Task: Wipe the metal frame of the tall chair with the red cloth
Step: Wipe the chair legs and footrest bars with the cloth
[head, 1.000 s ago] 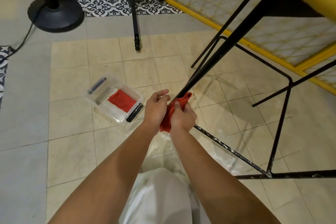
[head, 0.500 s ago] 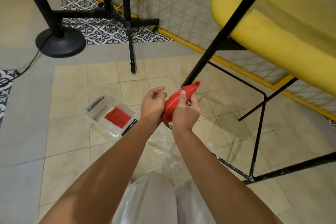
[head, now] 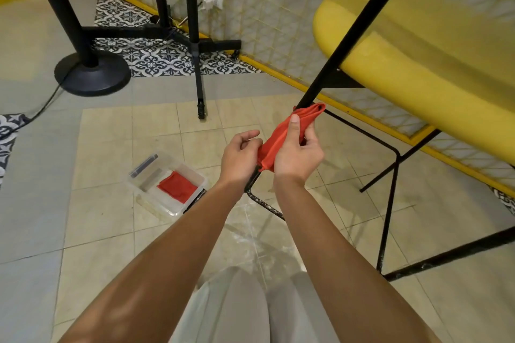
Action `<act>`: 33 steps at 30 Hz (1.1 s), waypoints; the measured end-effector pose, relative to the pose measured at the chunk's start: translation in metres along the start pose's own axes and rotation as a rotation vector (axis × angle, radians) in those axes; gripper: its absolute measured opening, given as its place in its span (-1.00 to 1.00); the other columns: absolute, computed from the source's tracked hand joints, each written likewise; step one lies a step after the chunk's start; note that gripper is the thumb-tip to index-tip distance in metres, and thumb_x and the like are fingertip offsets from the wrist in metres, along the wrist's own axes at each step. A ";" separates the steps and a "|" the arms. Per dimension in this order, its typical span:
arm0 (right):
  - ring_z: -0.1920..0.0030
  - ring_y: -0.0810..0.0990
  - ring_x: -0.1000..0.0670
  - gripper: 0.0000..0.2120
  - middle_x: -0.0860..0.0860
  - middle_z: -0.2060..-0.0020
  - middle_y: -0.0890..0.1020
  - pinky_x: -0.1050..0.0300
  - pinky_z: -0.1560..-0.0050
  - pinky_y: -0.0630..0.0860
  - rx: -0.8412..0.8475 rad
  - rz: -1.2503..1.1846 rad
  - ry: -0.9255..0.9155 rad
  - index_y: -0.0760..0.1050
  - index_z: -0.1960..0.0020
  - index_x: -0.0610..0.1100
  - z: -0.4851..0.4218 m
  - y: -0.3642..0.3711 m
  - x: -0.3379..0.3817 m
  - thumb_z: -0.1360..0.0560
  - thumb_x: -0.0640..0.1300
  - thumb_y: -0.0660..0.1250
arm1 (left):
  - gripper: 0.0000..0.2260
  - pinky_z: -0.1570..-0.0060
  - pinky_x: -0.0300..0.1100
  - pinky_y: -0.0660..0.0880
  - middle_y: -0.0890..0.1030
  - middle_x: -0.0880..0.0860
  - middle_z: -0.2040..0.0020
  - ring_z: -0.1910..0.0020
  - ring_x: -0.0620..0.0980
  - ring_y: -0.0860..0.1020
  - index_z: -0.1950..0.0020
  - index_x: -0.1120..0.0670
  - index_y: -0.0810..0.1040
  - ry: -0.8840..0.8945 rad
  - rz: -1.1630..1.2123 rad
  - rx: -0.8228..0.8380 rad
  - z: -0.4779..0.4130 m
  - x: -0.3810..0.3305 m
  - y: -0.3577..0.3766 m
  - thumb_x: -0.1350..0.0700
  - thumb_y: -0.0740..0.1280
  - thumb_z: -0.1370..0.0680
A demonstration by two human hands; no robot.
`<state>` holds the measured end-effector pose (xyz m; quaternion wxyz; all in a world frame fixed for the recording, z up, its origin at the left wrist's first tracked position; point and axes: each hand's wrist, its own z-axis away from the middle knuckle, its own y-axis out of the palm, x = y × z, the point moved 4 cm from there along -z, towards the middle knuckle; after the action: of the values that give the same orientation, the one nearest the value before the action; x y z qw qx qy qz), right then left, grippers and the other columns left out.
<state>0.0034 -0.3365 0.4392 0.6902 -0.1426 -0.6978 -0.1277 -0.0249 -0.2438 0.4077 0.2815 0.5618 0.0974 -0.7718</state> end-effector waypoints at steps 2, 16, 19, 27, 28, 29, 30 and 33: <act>-0.04 0.60 -0.06 -0.79 -0.06 0.00 0.64 -0.08 -0.08 0.55 0.009 0.000 -0.020 0.59 -0.08 0.00 -0.002 0.000 0.000 -0.52 0.03 0.28 | -0.77 0.22 -0.30 0.46 0.54 0.00 0.27 0.34 -0.13 0.50 -0.20 0.11 0.53 -0.020 -0.003 -0.002 -0.002 0.004 0.000 0.19 0.24 -0.56; -0.09 0.58 -0.02 -0.73 -0.03 -0.03 0.63 0.06 -0.11 0.54 0.084 0.042 0.065 0.56 -0.19 -0.08 0.003 -0.004 -0.029 -0.53 -0.04 0.29 | -0.80 0.28 -0.25 0.45 0.55 -0.03 0.04 0.31 -0.13 0.46 -0.14 -0.03 0.53 0.009 -0.071 -0.041 -0.001 0.007 0.011 0.14 0.18 -0.60; -0.09 0.58 -0.02 -0.73 -0.01 -0.04 0.64 -0.03 -0.13 0.54 0.053 0.043 0.065 0.56 -0.20 -0.02 0.000 -0.006 -0.016 -0.52 -0.01 0.29 | -0.81 0.31 -0.22 0.42 0.54 0.00 0.09 0.35 -0.11 0.44 -0.08 -0.04 0.53 0.021 -0.031 -0.074 -0.002 0.006 0.009 0.17 0.18 -0.58; -0.05 0.60 -0.02 -0.71 -0.04 -0.02 0.63 -0.02 -0.08 0.56 0.013 0.012 -0.063 0.56 -0.18 -0.06 -0.010 -0.002 0.008 -0.52 0.02 0.28 | -0.79 0.14 -0.19 0.43 0.52 0.00 0.32 0.36 -0.11 0.48 0.01 -0.01 0.53 0.045 0.041 -0.059 -0.007 0.009 0.007 0.24 0.16 -0.55; -0.06 0.60 -0.02 -0.72 -0.04 -0.03 0.63 -0.02 -0.09 0.56 0.020 0.014 -0.064 0.56 -0.18 -0.07 -0.011 -0.002 0.005 -0.52 0.01 0.28 | -0.79 0.16 -0.21 0.43 0.52 -0.01 0.33 0.36 -0.12 0.48 -0.02 0.01 0.54 0.042 0.034 -0.056 -0.008 0.011 0.007 0.24 0.15 -0.56; -0.06 0.59 -0.02 -0.73 -0.04 -0.03 0.63 -0.02 -0.09 0.56 0.027 0.016 -0.059 0.56 -0.17 -0.07 -0.010 -0.003 0.002 -0.52 0.00 0.29 | -0.79 0.19 -0.22 0.43 0.52 -0.01 0.32 0.36 -0.12 0.48 -0.05 0.02 0.54 0.038 0.026 -0.054 -0.008 0.013 0.007 0.23 0.15 -0.56; -0.07 0.59 -0.02 -0.74 -0.04 -0.04 0.63 -0.01 -0.10 0.55 0.033 0.021 -0.047 0.56 -0.17 -0.07 -0.010 -0.002 -0.004 -0.52 -0.01 0.29 | -0.79 0.23 -0.23 0.43 0.52 0.00 0.31 0.37 -0.11 0.48 -0.06 0.04 0.53 0.032 0.021 -0.053 -0.008 0.015 0.006 0.23 0.15 -0.57; -0.04 0.59 -0.03 -0.76 -0.04 0.01 0.64 -0.02 -0.08 0.56 0.071 0.093 0.000 0.58 -0.12 -0.03 -0.001 -0.001 -0.032 -0.51 0.01 0.29 | -0.80 0.37 -0.22 0.42 0.53 0.00 0.28 0.38 -0.08 0.46 -0.06 0.03 0.53 0.007 0.010 -0.052 -0.008 0.026 0.000 0.20 0.15 -0.58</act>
<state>0.0044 -0.3392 0.4070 0.7000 -0.1503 -0.6945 -0.0709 -0.0235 -0.2488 0.3810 0.2994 0.5576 0.1156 -0.7655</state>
